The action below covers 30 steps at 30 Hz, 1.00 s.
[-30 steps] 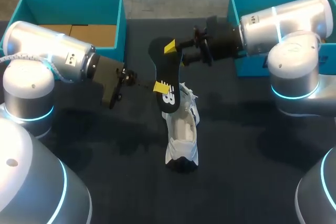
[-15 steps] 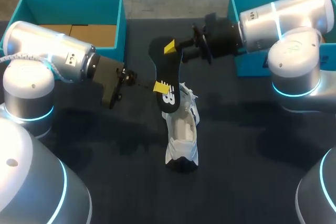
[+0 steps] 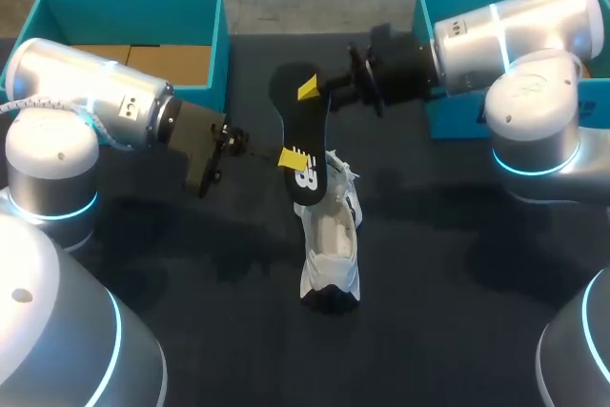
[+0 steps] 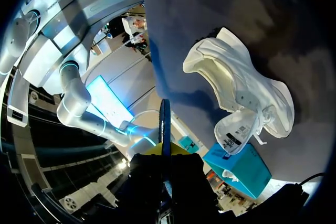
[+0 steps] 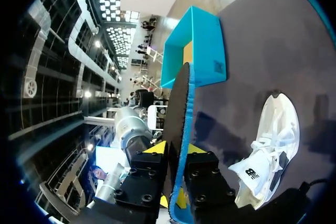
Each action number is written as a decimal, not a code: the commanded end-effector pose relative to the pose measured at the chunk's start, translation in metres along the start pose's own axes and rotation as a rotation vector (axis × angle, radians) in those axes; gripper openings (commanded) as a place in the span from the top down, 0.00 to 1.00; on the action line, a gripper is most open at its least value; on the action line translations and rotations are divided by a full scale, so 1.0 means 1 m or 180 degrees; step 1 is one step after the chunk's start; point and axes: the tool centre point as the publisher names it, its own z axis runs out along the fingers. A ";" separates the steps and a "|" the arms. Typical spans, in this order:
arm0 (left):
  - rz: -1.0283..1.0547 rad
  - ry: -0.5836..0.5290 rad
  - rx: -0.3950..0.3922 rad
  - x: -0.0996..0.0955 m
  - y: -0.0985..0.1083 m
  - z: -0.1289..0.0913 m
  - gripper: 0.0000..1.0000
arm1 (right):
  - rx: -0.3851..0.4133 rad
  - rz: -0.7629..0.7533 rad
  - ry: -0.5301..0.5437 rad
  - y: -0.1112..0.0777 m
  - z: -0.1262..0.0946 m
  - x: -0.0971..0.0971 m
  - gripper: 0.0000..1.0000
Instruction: Take the shoe out of the shoebox, open the shoe tongue, remove and reinsert the insole, then place the shoe into the shoebox
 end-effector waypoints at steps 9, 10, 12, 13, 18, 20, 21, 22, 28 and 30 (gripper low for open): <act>0.0011 -0.0001 -0.0005 0.001 0.000 0.001 1.00 | -0.0020 0.0011 0.0014 -0.001 0.002 0.000 1.00; 0.0011 -0.0001 -0.0005 0.001 0.000 0.001 1.00 | -0.0019 0.0009 0.0015 -0.001 0.002 0.001 1.00; 0.0014 -0.0008 -0.0008 0.001 0.000 0.001 1.00 | -0.0017 0.0006 0.0019 -0.001 0.002 0.001 1.00; 0.0016 -0.0019 -0.0011 0.001 0.000 0.001 1.00 | -0.0016 0.0006 0.0020 -0.001 0.002 0.001 1.00; 0.0019 -0.0058 -0.0033 -0.004 -0.001 0.001 0.35 | -0.0014 0.0007 0.0037 -0.003 0.001 0.001 1.00; 0.0008 -0.0063 -0.0065 -0.005 -0.001 0.001 0.00 | -0.0015 0.0008 0.0046 -0.003 0.001 0.001 1.00; 0.0006 -0.0064 -0.0068 -0.005 -0.001 0.000 0.00 | -0.0017 0.0008 0.0057 -0.003 0.001 0.001 1.00; 0.0001 -0.0064 -0.0085 -0.005 -0.002 -0.002 0.00 | -0.0016 0.0009 0.0065 -0.003 0.001 0.001 1.00; -0.0060 -0.0039 -0.0151 -0.004 -0.005 -0.015 0.00 | -0.0038 0.0026 0.0164 -0.003 -0.005 -0.003 1.00; -0.0106 -0.0020 -0.0192 -0.004 -0.007 -0.021 0.00 | -0.0046 0.0035 0.0168 -0.003 -0.007 -0.005 1.00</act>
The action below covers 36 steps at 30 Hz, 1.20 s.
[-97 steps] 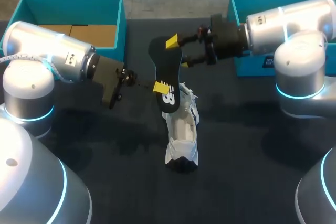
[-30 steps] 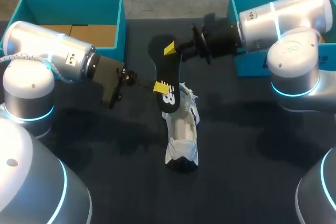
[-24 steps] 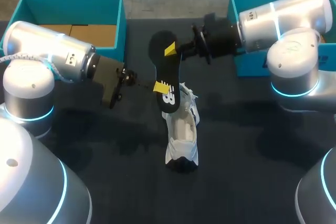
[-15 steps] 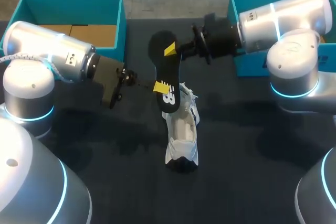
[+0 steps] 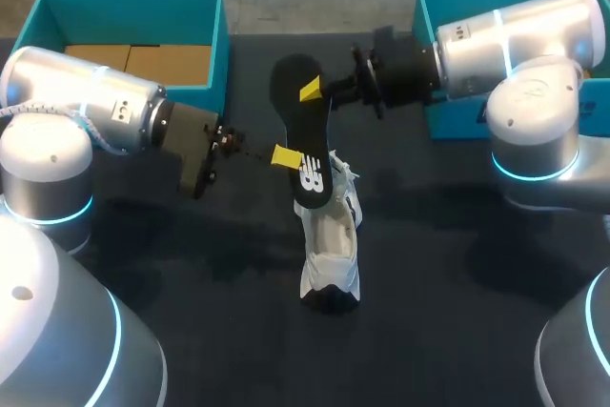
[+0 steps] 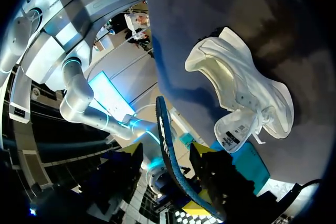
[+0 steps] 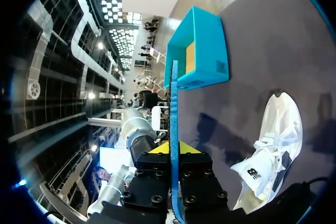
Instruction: Take the shoe out of the shoebox, open the shoe tongue, remove and reinsert the insole, then place the shoe into the shoebox
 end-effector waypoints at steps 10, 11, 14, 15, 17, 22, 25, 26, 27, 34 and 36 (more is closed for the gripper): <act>-0.0164 0.0073 -0.0226 -0.008 -0.009 -0.034 0.00 | -0.0006 0.0051 0.0088 -0.003 -0.009 -0.012 1.00; -0.0168 0.0073 -0.0230 -0.009 -0.009 -0.036 0.00 | 0.0001 0.0055 0.0095 -0.003 -0.009 -0.013 1.00; -0.0244 0.0109 -0.0246 -0.010 -0.007 -0.041 0.00 | 0.0008 0.0061 0.0098 -0.004 -0.009 -0.016 1.00; -0.0307 0.0118 -0.0266 -0.011 -0.006 -0.043 0.00 | 0.0005 0.0050 0.0100 -0.004 -0.009 -0.017 1.00; -0.0400 0.0175 -0.0246 -0.011 -0.005 -0.048 0.00 | -0.0002 0.0035 0.0094 -0.004 -0.010 -0.020 1.00; -0.0642 0.0313 -0.0151 -0.015 -0.001 -0.061 0.00 | -0.0039 0.0080 0.0078 -0.006 -0.012 -0.028 1.00; -0.0758 0.0397 -0.0065 -0.018 0.003 -0.070 0.00 | -0.0064 0.0101 0.0077 -0.006 -0.014 -0.030 1.00; -0.0841 0.0429 -0.0046 -0.019 0.005 -0.074 0.00 | -0.0071 0.0110 0.0075 -0.007 -0.015 -0.031 1.00; -0.0888 0.0499 0.0021 -0.020 0.007 -0.076 0.00 | -0.0075 0.0115 0.0075 -0.007 -0.015 -0.031 1.00; -0.1305 0.0977 0.0542 -0.029 0.025 -0.092 0.00 | -0.0100 0.0111 0.0093 -0.008 -0.015 -0.028 1.00; -0.1344 0.1129 0.0661 -0.031 0.033 -0.097 0.00 | -0.0111 0.0109 0.0102 -0.008 -0.014 -0.029 1.00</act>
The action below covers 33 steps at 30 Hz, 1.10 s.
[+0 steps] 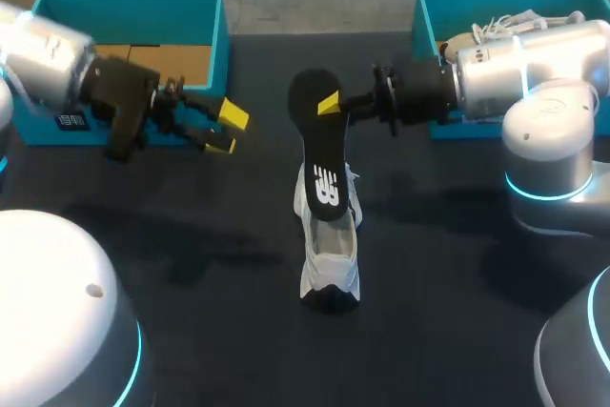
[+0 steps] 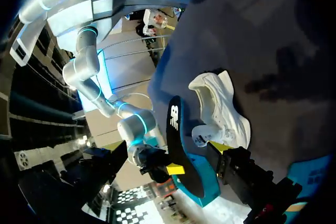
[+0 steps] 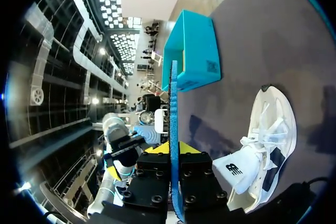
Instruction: Take the shoe out of the shoebox, open the shoe tongue, remove and reinsert the insole, then place the shoe into the shoebox
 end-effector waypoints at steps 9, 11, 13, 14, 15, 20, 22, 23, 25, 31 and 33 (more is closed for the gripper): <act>-0.0104 0.0863 0.0560 -0.032 0.040 -0.026 0.00 | -0.0073 -0.0015 0.0046 -0.004 0.003 -0.004 1.00; -0.0082 0.0944 0.0609 -0.038 0.045 -0.028 0.00 | -0.0079 -0.0014 0.0048 -0.004 0.004 -0.006 1.00; -0.0058 0.1036 0.0670 -0.043 0.051 -0.030 0.00 | -0.0098 0.0014 0.0028 -0.005 0.004 -0.007 1.00; -0.0045 0.1076 0.0704 -0.045 0.053 -0.031 0.00 | -0.0120 0.0032 0.0023 -0.005 0.004 -0.008 1.00; -0.0033 0.1113 0.0732 -0.047 0.055 -0.032 0.00 | -0.0119 0.0030 0.0024 -0.005 0.003 -0.008 1.00; -0.0029 0.1282 0.0824 -0.056 0.067 -0.038 0.00 | -0.0119 0.0030 0.0024 -0.005 0.003 -0.008 1.00; -0.0027 0.1351 0.0862 -0.062 0.071 -0.038 0.00 | -0.0119 0.0030 0.0024 -0.005 0.003 -0.008 1.00; -0.0025 0.1387 0.0880 -0.063 0.074 -0.039 0.00 | -0.0119 0.0030 0.0024 -0.005 0.003 -0.008 1.00; -0.0055 0.1410 0.0917 -0.066 0.078 -0.038 0.00 | -0.0119 0.0030 0.0024 -0.005 0.003 -0.008 1.00; -0.0161 0.1620 0.1035 -0.071 0.086 -0.034 0.00 | -0.0119 0.0030 0.0024 -0.005 0.003 -0.008 1.00; -0.0189 0.1676 0.1063 -0.072 0.087 -0.030 0.00 | -0.0119 0.0030 0.0024 -0.005 0.003 -0.008 1.00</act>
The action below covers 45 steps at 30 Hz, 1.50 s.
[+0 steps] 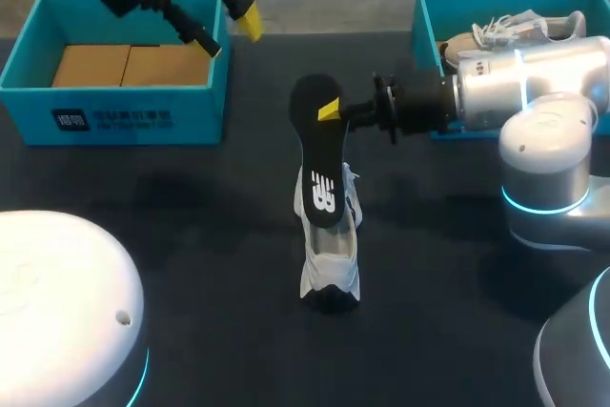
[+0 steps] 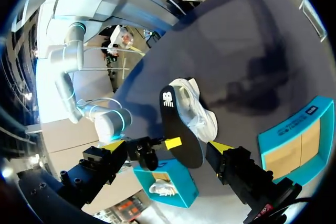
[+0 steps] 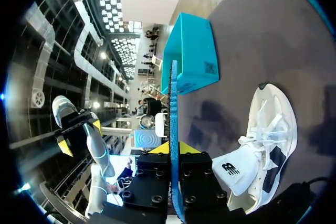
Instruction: Take the shoe out of the shoebox, open the shoe tongue, remove and reinsert the insole, then place the shoe into the shoebox
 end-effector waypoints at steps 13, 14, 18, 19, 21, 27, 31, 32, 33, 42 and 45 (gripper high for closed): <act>-0.0024 0.0530 0.0621 -0.023 0.001 0.020 0.00 | -0.0006 -0.0001 -0.0002 -0.001 0.001 0.000 1.00; -0.0027 0.0567 0.0641 -0.024 0.000 0.022 0.00 | -0.0006 -0.0001 -0.0002 -0.001 0.001 0.000 1.00; -0.0050 0.0765 0.0758 -0.023 0.007 0.026 0.00 | -0.0006 -0.0001 -0.0002 -0.001 0.001 0.000 1.00; -0.0030 0.0837 0.0773 -0.024 0.009 0.026 0.00 | -0.0006 -0.0001 -0.0002 -0.001 0.001 0.000 1.00; 0.0014 0.0956 0.0795 -0.027 0.013 0.026 0.00 | -0.0006 -0.0001 -0.0002 -0.001 0.001 0.000 1.00; 0.0042 0.1179 0.0816 -0.036 0.025 0.030 0.00 | -0.0006 -0.0001 -0.0002 -0.001 0.001 0.000 1.00; 0.0022 0.1283 0.0902 -0.039 0.030 0.038 0.00 | -0.0006 -0.0001 -0.0002 -0.001 0.001 0.000 1.00; 0.0024 0.1320 0.0906 -0.040 0.030 0.039 0.00 | -0.0006 -0.0001 -0.0002 -0.001 0.001 0.000 1.00; 0.0024 0.1321 0.0903 -0.042 0.031 0.040 0.00 | -0.0006 -0.0001 -0.0002 -0.001 0.001 0.000 1.00; -0.0057 0.1252 0.0794 -0.046 0.029 0.044 0.00 | -0.0006 -0.0001 -0.0002 -0.001 0.001 0.000 1.00; -0.0041 0.1071 0.0678 -0.046 0.024 0.039 0.00 | -0.0006 -0.0001 -0.0002 -0.001 0.001 0.000 1.00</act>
